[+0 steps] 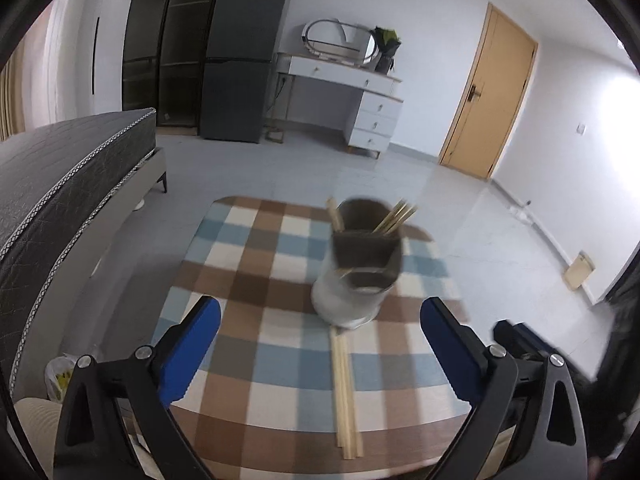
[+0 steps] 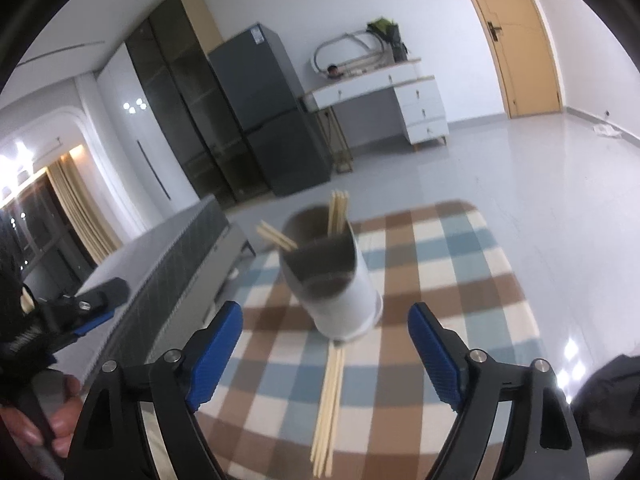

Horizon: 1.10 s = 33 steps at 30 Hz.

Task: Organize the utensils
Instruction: 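Lower both tools to the chopsticks and close the right gripper on one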

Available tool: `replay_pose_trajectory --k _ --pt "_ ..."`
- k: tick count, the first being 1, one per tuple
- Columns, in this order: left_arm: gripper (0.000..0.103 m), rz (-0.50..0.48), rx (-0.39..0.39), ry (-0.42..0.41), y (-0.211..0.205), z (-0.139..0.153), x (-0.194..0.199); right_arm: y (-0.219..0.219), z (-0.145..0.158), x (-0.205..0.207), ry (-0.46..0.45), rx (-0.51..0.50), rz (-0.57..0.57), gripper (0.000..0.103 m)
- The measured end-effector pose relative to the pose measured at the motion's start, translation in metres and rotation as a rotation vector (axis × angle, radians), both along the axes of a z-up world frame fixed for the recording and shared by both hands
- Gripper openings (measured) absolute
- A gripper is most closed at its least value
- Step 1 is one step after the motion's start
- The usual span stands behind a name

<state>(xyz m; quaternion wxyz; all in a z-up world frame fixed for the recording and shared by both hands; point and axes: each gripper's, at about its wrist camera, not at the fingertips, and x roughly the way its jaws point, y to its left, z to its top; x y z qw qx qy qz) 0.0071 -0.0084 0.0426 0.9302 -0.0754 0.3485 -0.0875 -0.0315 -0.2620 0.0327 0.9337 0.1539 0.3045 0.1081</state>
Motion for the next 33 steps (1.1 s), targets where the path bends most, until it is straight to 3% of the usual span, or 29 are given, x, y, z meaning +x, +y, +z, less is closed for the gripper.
replay_pose_trajectory --k 7,13,16,21,29,33 --pt "0.098 0.046 0.078 0.090 0.008 -0.066 0.026 0.011 -0.057 0.022 0.190 -0.088 0.009 0.085" --pt "0.098 0.091 0.088 0.180 0.016 -0.109 0.049 0.026 -0.103 0.057 0.349 -0.157 0.036 0.075" --pt "0.098 0.139 0.107 0.215 0.023 -0.122 0.058 0.036 -0.123 0.078 0.409 -0.196 0.064 0.065" --pt "0.098 0.177 0.111 0.236 0.031 -0.127 0.066 0.052 -0.156 0.108 0.509 -0.229 0.133 0.041" --pt "0.098 0.185 0.090 0.244 0.035 -0.126 0.070 0.073 -0.176 0.117 0.551 -0.281 0.177 0.039" --pt "0.098 0.232 0.094 0.233 0.044 -0.122 0.071 0.080 -0.177 0.116 0.548 -0.317 0.147 0.039"
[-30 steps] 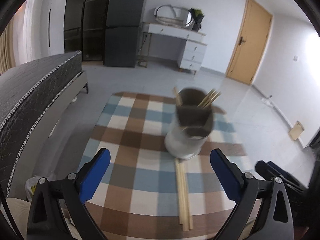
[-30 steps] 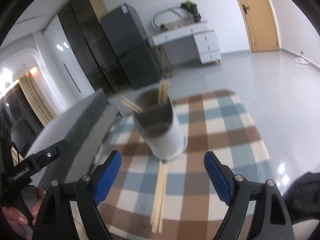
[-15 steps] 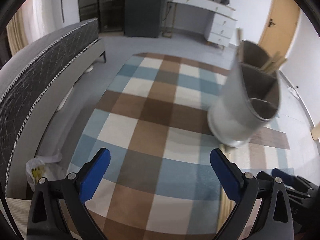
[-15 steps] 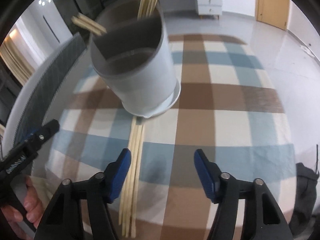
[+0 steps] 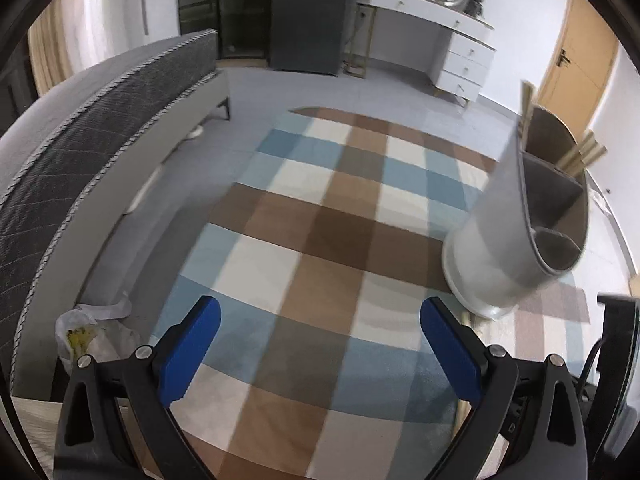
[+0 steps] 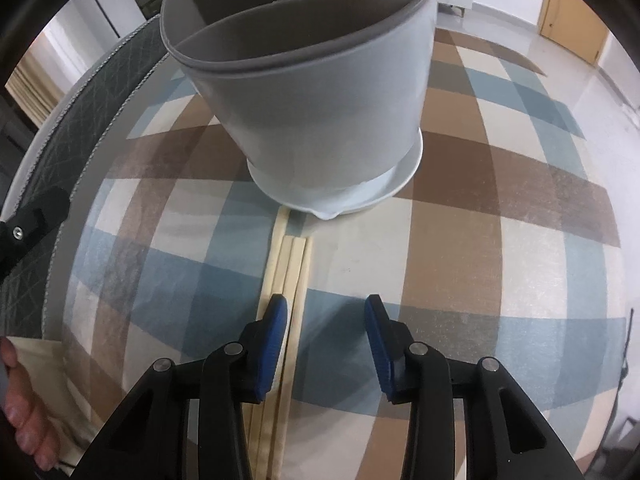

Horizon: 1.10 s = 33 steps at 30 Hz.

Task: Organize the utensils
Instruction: 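Lower both tools to the chopsticks and close the right gripper on one, then lift the right-held chopstick while the left gripper closes on another chopstick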

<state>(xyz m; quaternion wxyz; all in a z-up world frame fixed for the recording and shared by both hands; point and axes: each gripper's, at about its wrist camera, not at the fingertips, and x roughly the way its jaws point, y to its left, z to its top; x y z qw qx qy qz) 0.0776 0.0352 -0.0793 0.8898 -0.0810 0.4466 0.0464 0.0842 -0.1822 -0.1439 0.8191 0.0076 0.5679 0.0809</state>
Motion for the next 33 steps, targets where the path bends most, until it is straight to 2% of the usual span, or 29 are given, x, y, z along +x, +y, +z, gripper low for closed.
replay_pose_trajectory --k 4,6,11,17,19,21,23,28,33 --pt "0.098 0.027 -0.019 -0.002 0.007 0.003 0.000 0.006 0.001 -0.006 -0.005 -0.063 0.019 0.035" --pt "0.098 0.033 -0.025 0.003 0.008 0.003 0.001 0.005 0.000 -0.009 0.008 -0.095 0.020 0.026" --pt "0.098 0.047 -0.051 0.002 0.013 0.005 0.003 0.006 -0.001 -0.013 0.012 -0.084 -0.005 0.028" --pt "0.098 0.035 -0.053 -0.005 0.016 0.007 0.002 0.027 0.000 -0.001 -0.030 -0.130 0.049 0.027" --pt "0.098 0.030 -0.054 -0.006 0.017 0.007 0.002 0.033 0.000 0.003 -0.056 -0.133 0.066 0.024" --pt "0.098 0.034 -0.050 -0.003 0.019 0.006 0.002 0.040 0.000 0.005 -0.089 -0.130 0.103 0.010" --pt "0.098 0.035 -0.053 0.001 0.019 0.005 0.003 0.045 0.000 0.005 -0.099 -0.118 0.125 0.004" --pt "0.098 0.017 -0.038 0.010 0.012 0.002 0.004 0.028 0.005 0.002 -0.106 -0.024 0.085 0.004" --pt "0.098 -0.027 -0.012 0.005 0.004 -0.001 0.000 -0.008 0.024 -0.008 -0.118 0.120 0.015 0.004"
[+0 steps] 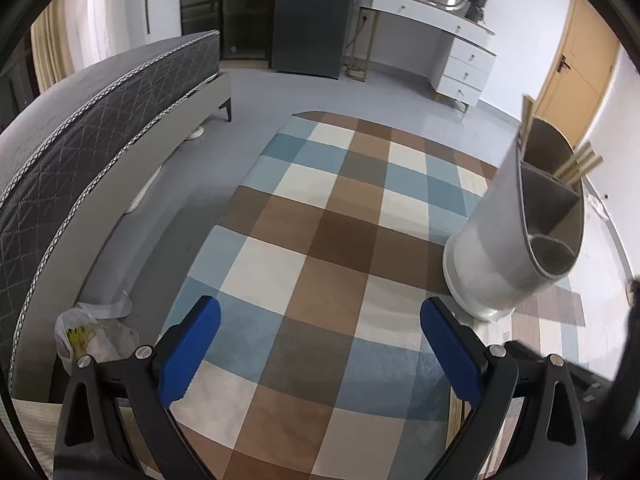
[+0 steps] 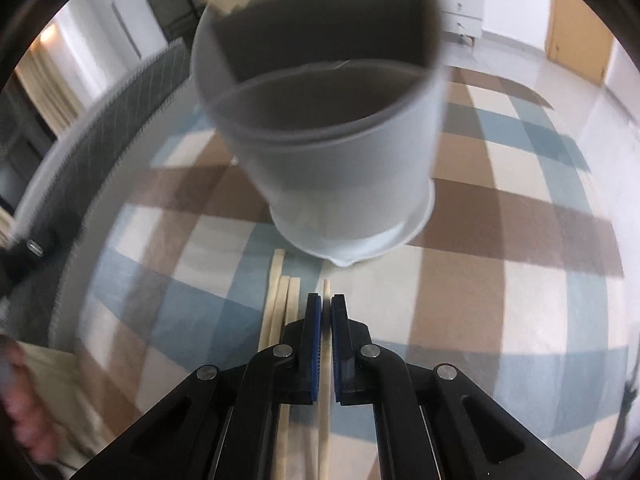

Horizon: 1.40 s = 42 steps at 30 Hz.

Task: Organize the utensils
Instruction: 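Lift the right-held chopstick while the left gripper closes on another chopstick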

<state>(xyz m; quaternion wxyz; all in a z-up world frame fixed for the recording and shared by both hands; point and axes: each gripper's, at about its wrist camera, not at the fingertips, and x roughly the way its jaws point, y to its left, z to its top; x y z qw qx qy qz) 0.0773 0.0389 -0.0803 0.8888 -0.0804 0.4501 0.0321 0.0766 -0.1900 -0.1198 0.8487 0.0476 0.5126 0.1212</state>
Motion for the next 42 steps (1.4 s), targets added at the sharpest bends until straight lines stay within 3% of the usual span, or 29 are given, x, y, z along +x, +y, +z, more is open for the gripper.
replay_pose_trajectory --k 6,13,18,20,27,31,36,42 --pt "0.098 -0.043 -0.051 0.091 -0.003 -0.023 -0.005 -0.049 0.031 -0.008 -0.008 0.176 -0.094 0.004" --pt "0.097 -0.116 -0.113 0.199 -0.021 -0.045 -0.011 -0.078 0.059 -0.028 -0.067 0.311 -0.144 0.004" --pt "0.097 -0.198 -0.027 0.191 -0.056 -0.037 -0.006 -0.091 0.064 -0.030 -0.098 0.360 -0.164 0.004" --pt "0.097 -0.215 0.002 0.227 -0.068 -0.042 0.001 -0.098 0.061 -0.029 -0.089 0.378 -0.182 0.004" --pt "0.097 -0.178 0.032 0.254 -0.083 -0.049 0.026 -0.113 0.066 -0.032 -0.116 0.393 -0.232 0.004" --pt "0.088 -0.196 0.055 0.270 -0.092 -0.052 0.038 -0.121 0.075 -0.032 -0.162 0.394 -0.238 0.004" --pt "0.082 -0.209 0.076 0.297 -0.103 -0.060 0.045 -0.128 0.071 -0.032 -0.145 0.422 -0.253 0.004" --pt "0.054 -0.214 0.076 0.297 -0.110 -0.062 0.047 -0.131 0.074 -0.034 -0.156 0.444 -0.252 0.004"
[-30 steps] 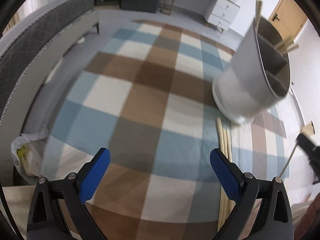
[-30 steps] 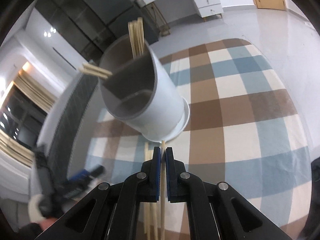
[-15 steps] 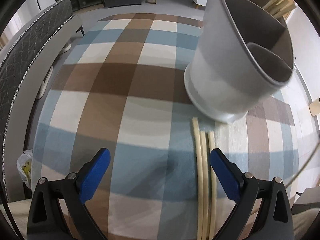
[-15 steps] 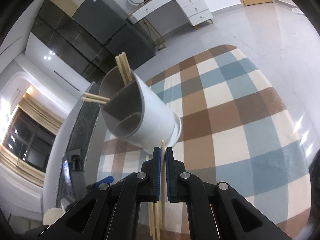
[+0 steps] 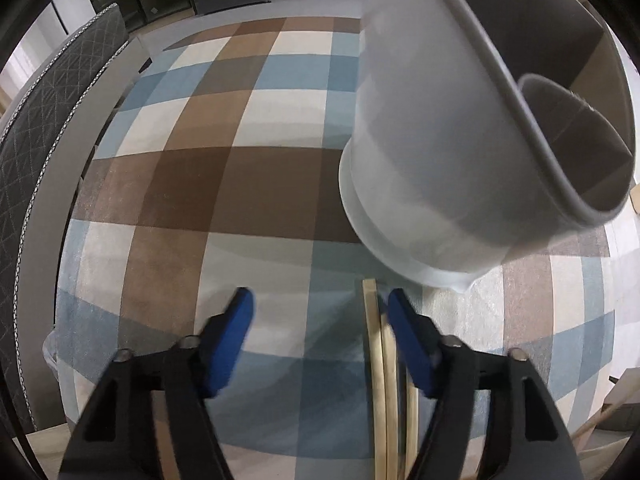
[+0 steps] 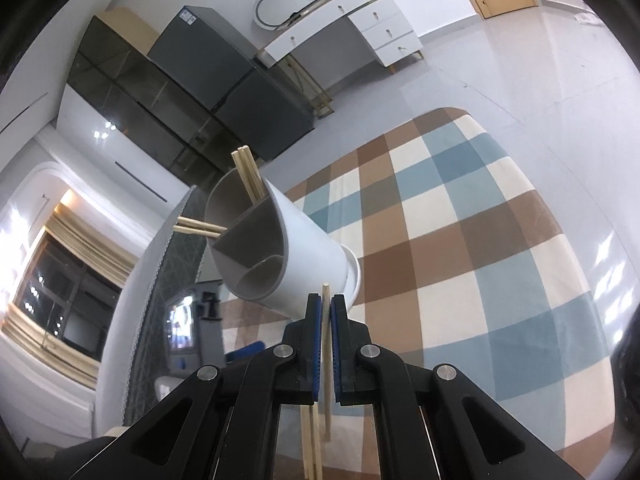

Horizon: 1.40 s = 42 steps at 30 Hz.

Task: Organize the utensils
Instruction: 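Lift the right-held chopstick while the left gripper closes on another chopstick, then raise both held chopsticks up over the holder opening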

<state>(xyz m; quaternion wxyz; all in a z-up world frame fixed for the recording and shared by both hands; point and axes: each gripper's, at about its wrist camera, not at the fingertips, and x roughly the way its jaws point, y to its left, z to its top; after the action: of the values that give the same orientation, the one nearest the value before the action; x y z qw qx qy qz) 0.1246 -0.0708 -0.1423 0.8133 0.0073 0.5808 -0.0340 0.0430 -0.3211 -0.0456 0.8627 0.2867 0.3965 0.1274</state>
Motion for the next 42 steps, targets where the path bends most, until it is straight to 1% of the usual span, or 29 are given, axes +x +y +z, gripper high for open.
replay_pose_trajectory --k 1,2,3,5,9,12,14,18,20,22,24,27,30,36,38,42 --pt "0.041 -0.003 0.008 0.011 -0.002 -0.001 0.000 0.000 0.000 0.000 0.000 0.003 0.001 0.004" --pt "0.034 -0.007 0.018 0.006 -0.003 0.000 0.000 -0.001 0.000 0.000 -0.001 0.007 0.001 0.004" --pt "0.030 -0.010 0.005 0.013 -0.004 0.001 0.001 -0.001 0.000 0.000 -0.001 0.007 -0.001 0.004" --pt "0.004 -0.008 0.000 0.023 -0.004 0.001 0.001 -0.002 0.000 0.001 -0.001 0.010 -0.004 0.004" --pt "0.002 0.013 -0.044 0.038 0.004 0.001 -0.002 -0.003 0.000 0.001 -0.003 0.006 -0.008 0.004" --pt "0.002 0.033 -0.077 0.007 0.017 0.007 -0.011 -0.002 0.002 -0.001 -0.012 -0.006 -0.006 0.004" --pt "0.002 0.045 -0.097 -0.038 0.026 0.018 -0.021 0.001 0.005 -0.003 -0.028 -0.027 0.002 0.004" --pt "0.002 0.082 -0.201 -0.171 0.050 0.053 -0.048 0.011 0.014 -0.011 -0.078 -0.077 0.023 0.004" --pt "0.002 0.079 -0.250 -0.233 0.051 0.072 -0.062 0.018 0.019 -0.015 -0.105 -0.110 0.034 0.004" --pt "0.002 0.069 -0.269 -0.292 0.050 0.091 -0.070 0.025 0.024 -0.020 -0.130 -0.146 0.045 0.004" --pt "0.002 0.053 -0.299 -0.331 0.047 0.104 -0.079 0.035 0.028 -0.024 -0.149 -0.180 0.056 0.004" --pt "0.002 0.024 -0.315 -0.383 0.043 0.119 -0.086 0.046 0.032 -0.031 -0.166 -0.216 0.067 0.004" --pt "0.002 -0.013 -0.309 -0.422 0.042 0.132 -0.083 0.053 0.033 -0.037 -0.172 -0.236 0.068 0.004" --pt "0.001 -0.071 -0.269 -0.441 0.043 0.134 -0.083 0.060 0.038 -0.043 -0.177 -0.246 0.058 0.004" --pt "0.001 -0.080 -0.257 -0.443 0.042 0.140 -0.087 0.063 0.041 -0.044 -0.186 -0.260 0.059 0.004" --pt "0.001 -0.099 -0.261 -0.447 0.044 0.150 -0.090 0.069 0.050 -0.046 -0.203 -0.278 0.063 0.004"
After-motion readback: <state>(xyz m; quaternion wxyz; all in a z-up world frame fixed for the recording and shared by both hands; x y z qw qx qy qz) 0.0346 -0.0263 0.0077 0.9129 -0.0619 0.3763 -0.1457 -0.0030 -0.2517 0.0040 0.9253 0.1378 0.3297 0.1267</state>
